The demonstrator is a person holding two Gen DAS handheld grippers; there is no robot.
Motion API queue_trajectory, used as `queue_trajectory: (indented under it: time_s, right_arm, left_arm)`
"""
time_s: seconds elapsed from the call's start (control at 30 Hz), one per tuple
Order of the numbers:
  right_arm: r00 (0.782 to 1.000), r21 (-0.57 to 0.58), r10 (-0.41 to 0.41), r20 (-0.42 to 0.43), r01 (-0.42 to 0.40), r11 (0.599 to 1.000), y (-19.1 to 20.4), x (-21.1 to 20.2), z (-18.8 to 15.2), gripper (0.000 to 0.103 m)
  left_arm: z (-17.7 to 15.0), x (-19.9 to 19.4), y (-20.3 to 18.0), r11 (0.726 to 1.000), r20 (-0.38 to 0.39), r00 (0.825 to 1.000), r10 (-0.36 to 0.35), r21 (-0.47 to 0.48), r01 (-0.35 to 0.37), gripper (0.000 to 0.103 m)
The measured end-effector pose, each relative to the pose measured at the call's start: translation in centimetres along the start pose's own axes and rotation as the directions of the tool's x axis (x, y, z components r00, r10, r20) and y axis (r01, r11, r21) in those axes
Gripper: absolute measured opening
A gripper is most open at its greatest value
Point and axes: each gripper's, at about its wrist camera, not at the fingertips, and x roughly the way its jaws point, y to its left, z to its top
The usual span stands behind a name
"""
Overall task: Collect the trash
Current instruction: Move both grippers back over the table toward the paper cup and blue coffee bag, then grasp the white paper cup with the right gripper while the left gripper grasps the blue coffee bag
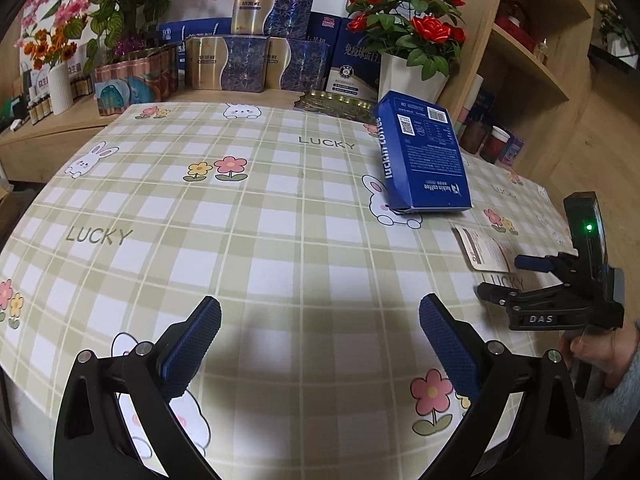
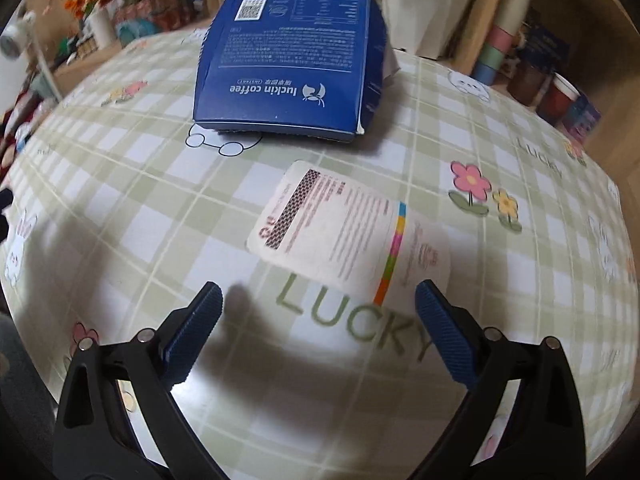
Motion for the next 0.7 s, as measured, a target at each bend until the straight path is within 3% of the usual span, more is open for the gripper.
queue_trajectory:
  time_s: [0.13,0.23,0.43,0.7]
  right_arm:
    - [0.999,-0.141,-0.021,-0.036,0.016,0.99,-0.8,-0.2,0.6,0.094]
    - [0.997,-0.221,-0.03,-0.073,0.014,0.975,-1.5,0.4,0.8,0.086]
    - [0.994,-0.253,0.053,-0.097,-0.076,0.965,-2.4,1.6,2.3,0.086]
    - [0.979,-0.213,0.166,-0.12,-0.189,0.959,-3.7,3.2,3.9,0.091]
  left_arm:
    - [0.2,0.9,0.5,1.0,-0.008,1.0,-0.007,-0.004,0.006,0.097]
    - [0.3,1.7,0.6,1.0,-0.019,1.0,-0.012,-0.011,0.011,0.097]
    - [0.7,2.0,0.6,1.0,-0.021,1.0,-0.019,-0.015,0.019,0.097]
    - [0.8,2.3,0.3,0.999,-0.035,0.999,-0.028,-0.016,0.028,0.097]
